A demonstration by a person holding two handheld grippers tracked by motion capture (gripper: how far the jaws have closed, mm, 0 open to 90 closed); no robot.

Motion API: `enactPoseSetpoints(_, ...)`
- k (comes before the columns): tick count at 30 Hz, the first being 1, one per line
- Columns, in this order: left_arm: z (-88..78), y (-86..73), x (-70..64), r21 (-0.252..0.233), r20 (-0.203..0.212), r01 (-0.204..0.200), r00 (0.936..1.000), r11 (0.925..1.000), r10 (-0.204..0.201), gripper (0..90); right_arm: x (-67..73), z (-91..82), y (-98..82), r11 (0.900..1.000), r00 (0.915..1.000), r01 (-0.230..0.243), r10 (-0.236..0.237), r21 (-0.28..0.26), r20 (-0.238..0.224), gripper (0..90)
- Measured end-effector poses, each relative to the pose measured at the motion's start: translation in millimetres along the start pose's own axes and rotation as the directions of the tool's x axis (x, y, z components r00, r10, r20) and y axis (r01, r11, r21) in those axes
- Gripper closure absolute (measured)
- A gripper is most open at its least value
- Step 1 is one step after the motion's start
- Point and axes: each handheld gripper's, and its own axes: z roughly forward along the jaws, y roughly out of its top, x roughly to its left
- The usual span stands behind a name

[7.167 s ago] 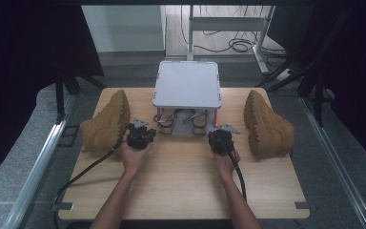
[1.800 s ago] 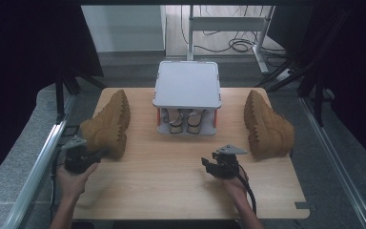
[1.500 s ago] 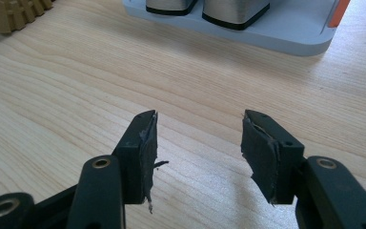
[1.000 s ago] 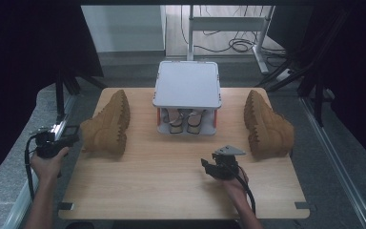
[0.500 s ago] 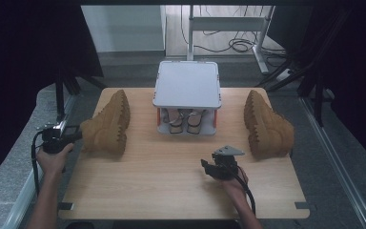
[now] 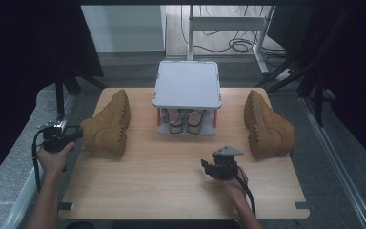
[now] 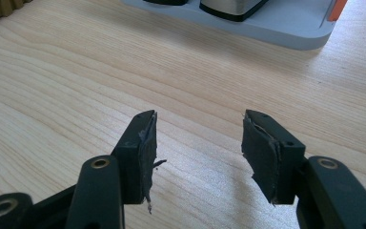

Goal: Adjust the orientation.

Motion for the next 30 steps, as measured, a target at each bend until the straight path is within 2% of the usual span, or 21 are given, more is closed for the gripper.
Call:
enactPoseSetpoints(13, -1.7, 7.0, -5.9, -0.009, 0.035, -0.008, 0.9994, 0.9999, 0.008, 90.0, 0.0, 0.6, -0.3, 1.0, 1.0, 0.001, -0.001, 0.003, 0.005, 46.2)
enactPoseSetpoints(19, 0.1, 12.3, -15.0, 0.001, 0.062, -0.03, 0.9976, 0.9996, 0.03, 90.0, 0.4, 0.7, -0.4, 1.0, 1.0, 0.003, -0.003, 0.007, 0.008, 46.2)
enactPoseSetpoints(22, 0.4, 14.7, -19.9, -0.009, 0.074, -0.03, 0.9968, 0.9995, 0.031, 90.0, 0.2, 0.1, -0.3, 1.0, 0.9999, 0.005, -0.006, 0.006, 0.012, 46.2)
enactPoseSetpoints(30, 0.5, 24.1, -36.7, -0.008, 0.071, -0.072, 0.9949, 0.9974, 0.072, 90.0, 0.0, -0.5, -0.5, 1.0, 0.9998, 0.006, -0.006, 0.003, 0.016, 46.2)
